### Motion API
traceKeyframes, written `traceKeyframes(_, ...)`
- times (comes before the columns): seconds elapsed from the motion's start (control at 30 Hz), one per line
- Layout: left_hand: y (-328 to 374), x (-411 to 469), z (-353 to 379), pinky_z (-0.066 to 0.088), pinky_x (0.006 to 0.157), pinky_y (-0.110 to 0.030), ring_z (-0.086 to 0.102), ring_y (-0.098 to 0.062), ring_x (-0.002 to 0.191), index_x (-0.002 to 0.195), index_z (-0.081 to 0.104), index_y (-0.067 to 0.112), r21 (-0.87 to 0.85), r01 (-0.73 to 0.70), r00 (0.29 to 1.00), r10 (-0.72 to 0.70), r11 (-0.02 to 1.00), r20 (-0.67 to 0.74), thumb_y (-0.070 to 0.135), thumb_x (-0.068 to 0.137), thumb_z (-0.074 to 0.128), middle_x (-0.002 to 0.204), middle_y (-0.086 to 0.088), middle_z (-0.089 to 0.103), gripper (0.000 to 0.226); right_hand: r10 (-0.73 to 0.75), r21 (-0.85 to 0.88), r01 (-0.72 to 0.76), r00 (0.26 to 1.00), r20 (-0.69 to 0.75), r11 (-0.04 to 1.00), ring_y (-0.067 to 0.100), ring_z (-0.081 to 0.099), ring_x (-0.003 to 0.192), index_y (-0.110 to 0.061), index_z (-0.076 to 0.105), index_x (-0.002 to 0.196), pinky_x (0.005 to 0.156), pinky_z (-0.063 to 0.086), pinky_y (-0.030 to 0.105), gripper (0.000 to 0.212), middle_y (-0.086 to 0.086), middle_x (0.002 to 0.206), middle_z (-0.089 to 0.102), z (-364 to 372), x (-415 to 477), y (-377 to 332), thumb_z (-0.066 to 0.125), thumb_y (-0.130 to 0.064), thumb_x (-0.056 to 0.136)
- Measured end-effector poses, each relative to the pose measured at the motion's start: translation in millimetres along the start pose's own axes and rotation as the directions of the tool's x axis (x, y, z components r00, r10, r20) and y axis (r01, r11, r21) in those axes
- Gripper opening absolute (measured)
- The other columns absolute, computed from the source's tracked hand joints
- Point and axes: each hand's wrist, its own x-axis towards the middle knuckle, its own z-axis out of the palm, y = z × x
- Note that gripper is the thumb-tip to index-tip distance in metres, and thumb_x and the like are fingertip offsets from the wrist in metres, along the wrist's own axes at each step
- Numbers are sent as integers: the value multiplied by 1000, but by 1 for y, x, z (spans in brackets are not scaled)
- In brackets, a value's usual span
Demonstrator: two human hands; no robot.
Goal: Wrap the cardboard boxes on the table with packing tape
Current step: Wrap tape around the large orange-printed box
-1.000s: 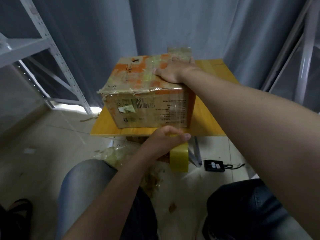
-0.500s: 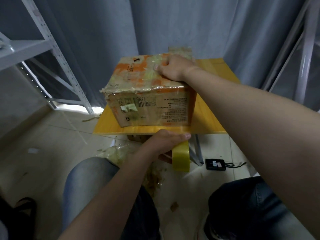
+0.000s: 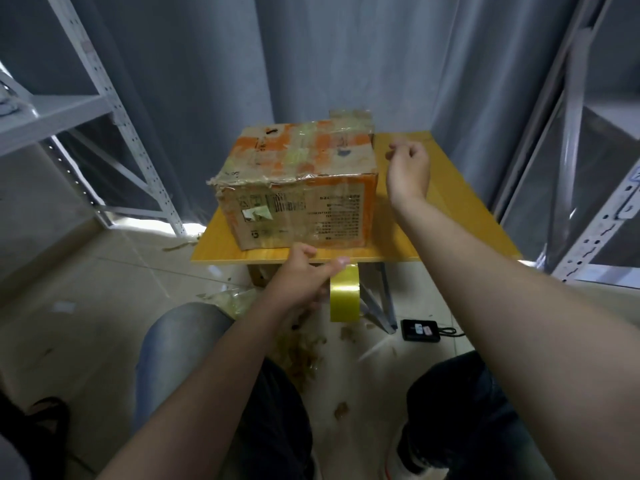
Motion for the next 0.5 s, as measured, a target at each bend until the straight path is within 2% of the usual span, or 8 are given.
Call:
traceKeyframes(0.07, -3, 4, -18, 59, 79, -43, 65, -23, 103, 127, 43, 22, -22, -56, 965, 49, 998, -257, 65, 87, 71, 123, -4, 61, 65, 62, -14, -62, 997, 52, 998, 20, 62, 95, -20, 67, 112, 78, 48, 30, 28, -2, 104, 68, -9, -14, 17, 41, -29, 109)
traceKeyframes(0.1, -4, 8, -28, 56, 92, -47, 60, -26, 113, 128, 42, 18, -41, -87, 916, 64, 995, -396, 62, 90, 69, 133, -8, 53, 64, 101, -38, -98, 991, 92, 995, 22, 63, 95, -20, 67, 110, 85, 49, 36, 31, -2, 101, 68, -13, -22, 25, 39, -33, 110)
traceKeyframes(0.17, -5, 15, -47, 42, 112, -51, 44, -33, 134, 138, 36, 14, -90, -82, 827, 17, 993, -562, 58, 94, 66, 149, -13, 37, 69, 183, -125, -164, 969, 166, 979, 24, 62, 91, -22, 66, 101, 84, 47, 40, 40, -1, 94, 67, -18, -36, 38, 34, -43, 111)
traceKeyframes(0.23, -3, 22, -58, 36, 117, -52, 37, -34, 142, 146, 27, 18, -190, -44, 843, -66, 981, -534, 60, 97, 59, 153, -12, 37, 72, 252, -182, -215, 944, 213, 960, 25, 62, 90, -20, 66, 95, 80, 43, 38, 49, 3, 93, 68, -19, -48, 47, 28, -48, 111)
traceKeyframes(0.33, 2, 29, -63, 43, 112, -54, 49, -33, 132, 145, 23, 21, -321, -49, 888, -106, 946, -448, 54, 102, 55, 147, -8, 46, 63, 287, -173, -250, 927, 240, 953, 27, 63, 97, -13, 69, 107, 85, 41, 37, 56, 9, 101, 70, -14, -57, 47, 27, -50, 111)
traceKeyframes(0.43, 10, 26, -64, 47, 108, -58, 51, -36, 132, 146, 22, 20, -289, -58, 880, -88, 956, -466, 50, 102, 56, 150, -8, 46, 63, 287, -162, -251, 923, 255, 954, 26, 62, 107, -13, 65, 125, 94, 44, 39, 56, 8, 113, 68, -9, -60, 39, 27, -51, 111)
traceKeyframes(0.5, 11, 23, -66, 49, 107, -59, 51, -38, 133, 147, 22, 19, -255, -52, 880, -76, 966, -469, 50, 102, 57, 152, -10, 44, 65, 285, -160, -250, 924, 254, 955, 27, 62, 110, -13, 62, 130, 94, 43, 39, 56, 8, 117, 68, -8, -61, 37, 26, -52, 111)
